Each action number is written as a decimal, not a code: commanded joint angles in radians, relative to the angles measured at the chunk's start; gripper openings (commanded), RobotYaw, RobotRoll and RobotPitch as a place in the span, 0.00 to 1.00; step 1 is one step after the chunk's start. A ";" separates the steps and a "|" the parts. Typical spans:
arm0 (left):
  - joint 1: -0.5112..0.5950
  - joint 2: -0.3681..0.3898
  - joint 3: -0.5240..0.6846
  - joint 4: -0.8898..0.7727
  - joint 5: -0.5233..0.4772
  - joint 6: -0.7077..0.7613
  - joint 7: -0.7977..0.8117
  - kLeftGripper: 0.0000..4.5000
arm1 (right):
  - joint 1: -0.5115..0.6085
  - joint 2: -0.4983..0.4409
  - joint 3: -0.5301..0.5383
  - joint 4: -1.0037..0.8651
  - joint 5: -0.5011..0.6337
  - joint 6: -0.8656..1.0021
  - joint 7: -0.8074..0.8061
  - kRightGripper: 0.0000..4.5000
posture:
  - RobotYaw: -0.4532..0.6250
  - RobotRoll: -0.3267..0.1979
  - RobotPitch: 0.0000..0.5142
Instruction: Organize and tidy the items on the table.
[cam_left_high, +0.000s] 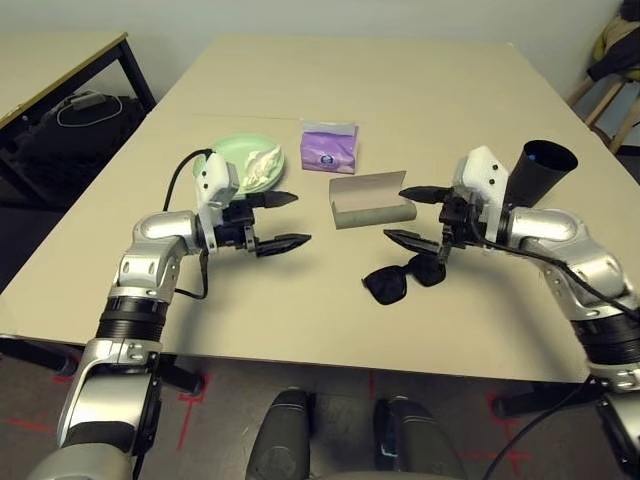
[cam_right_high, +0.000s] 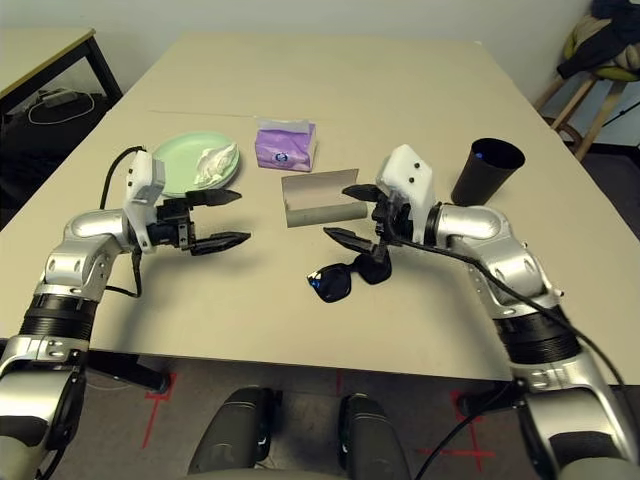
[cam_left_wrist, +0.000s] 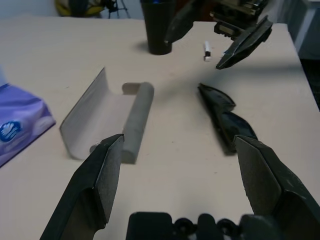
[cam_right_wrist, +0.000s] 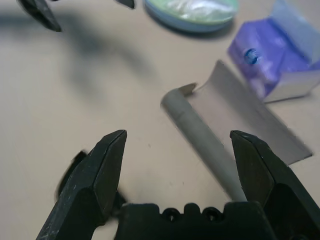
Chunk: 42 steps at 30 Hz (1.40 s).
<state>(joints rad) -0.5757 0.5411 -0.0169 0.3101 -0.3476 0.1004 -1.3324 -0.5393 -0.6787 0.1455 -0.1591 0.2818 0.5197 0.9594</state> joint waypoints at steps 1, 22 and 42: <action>0.015 -0.017 -0.028 -0.017 0.005 -0.036 -0.015 0.99 | -0.020 -0.043 0.023 -0.053 -0.011 0.038 0.028 1.00 | 0.60 0.62 0.27; -0.015 -0.055 -0.051 0.008 0.019 -0.050 0.023 0.99 | -0.346 -0.172 0.430 0.049 -0.414 -0.071 0.424 1.00 | 0.62 0.62 0.26; 0.016 -0.046 -0.056 -0.044 0.014 -0.045 0.025 0.99 | -0.330 -0.090 0.478 0.097 -0.585 -0.274 0.506 1.00 | 0.65 0.62 0.27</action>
<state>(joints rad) -0.5774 0.4888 -0.0587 0.2848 -0.3342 0.0551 -1.3005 -0.8828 -0.7705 0.6172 -0.0702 -0.2953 0.2527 1.4546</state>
